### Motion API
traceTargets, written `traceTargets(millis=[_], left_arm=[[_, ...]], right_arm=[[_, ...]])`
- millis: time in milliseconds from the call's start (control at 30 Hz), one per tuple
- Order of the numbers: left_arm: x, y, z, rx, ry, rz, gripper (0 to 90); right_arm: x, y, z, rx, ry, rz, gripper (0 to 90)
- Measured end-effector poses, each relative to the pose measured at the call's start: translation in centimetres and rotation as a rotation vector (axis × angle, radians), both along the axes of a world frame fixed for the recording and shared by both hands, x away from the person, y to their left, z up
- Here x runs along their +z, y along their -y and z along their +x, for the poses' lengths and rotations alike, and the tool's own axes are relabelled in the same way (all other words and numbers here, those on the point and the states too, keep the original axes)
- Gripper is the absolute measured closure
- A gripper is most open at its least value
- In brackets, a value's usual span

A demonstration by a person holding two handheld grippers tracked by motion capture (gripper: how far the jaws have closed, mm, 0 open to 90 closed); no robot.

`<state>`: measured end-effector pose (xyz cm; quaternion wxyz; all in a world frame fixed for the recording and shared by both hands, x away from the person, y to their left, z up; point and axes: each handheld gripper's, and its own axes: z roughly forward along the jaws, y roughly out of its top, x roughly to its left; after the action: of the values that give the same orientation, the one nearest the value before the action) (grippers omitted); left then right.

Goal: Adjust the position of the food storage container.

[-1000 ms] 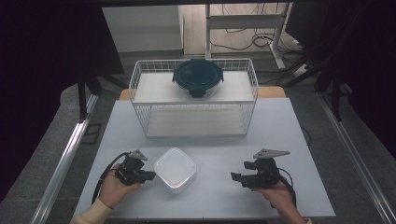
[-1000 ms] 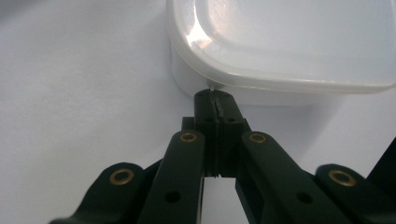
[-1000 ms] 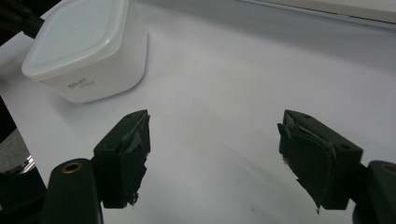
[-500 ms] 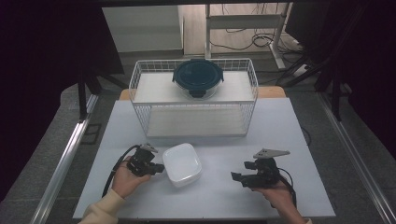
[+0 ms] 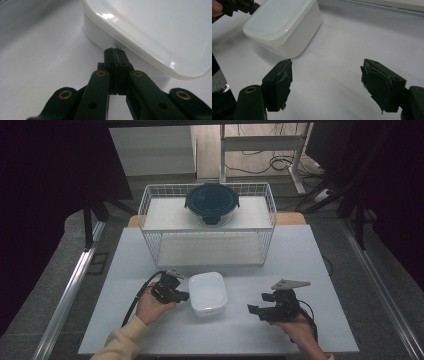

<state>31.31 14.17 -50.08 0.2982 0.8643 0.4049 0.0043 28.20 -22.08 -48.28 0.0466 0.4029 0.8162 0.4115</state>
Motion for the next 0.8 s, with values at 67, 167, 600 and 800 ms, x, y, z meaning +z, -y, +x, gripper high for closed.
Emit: traceTargets(millis=[67,167,600,800], left_arm=[[0.0,0.3,0.0,-0.002,-0.004,-0.005,89.6],[-0.1,0.5,0.1,-0.020,0.001,-0.001,89.5],[1.8,-2.9,-2.4,0.094,0.095,-0.097,82.7],[2.7,-3.9,-3.9,0.192,0.129,-0.153,46.1]], right_arm=[[0.0,0.0,0.0,-0.002,-0.005,-0.001,24.5],[0.0,0.1,0.0,-0.004,-0.006,0.000,24.6],[0.3,0.6,0.1,-0.023,0.008,0.010,24.6],[0.7,0.5,-0.1,-0.012,0.026,0.012,24.6]])
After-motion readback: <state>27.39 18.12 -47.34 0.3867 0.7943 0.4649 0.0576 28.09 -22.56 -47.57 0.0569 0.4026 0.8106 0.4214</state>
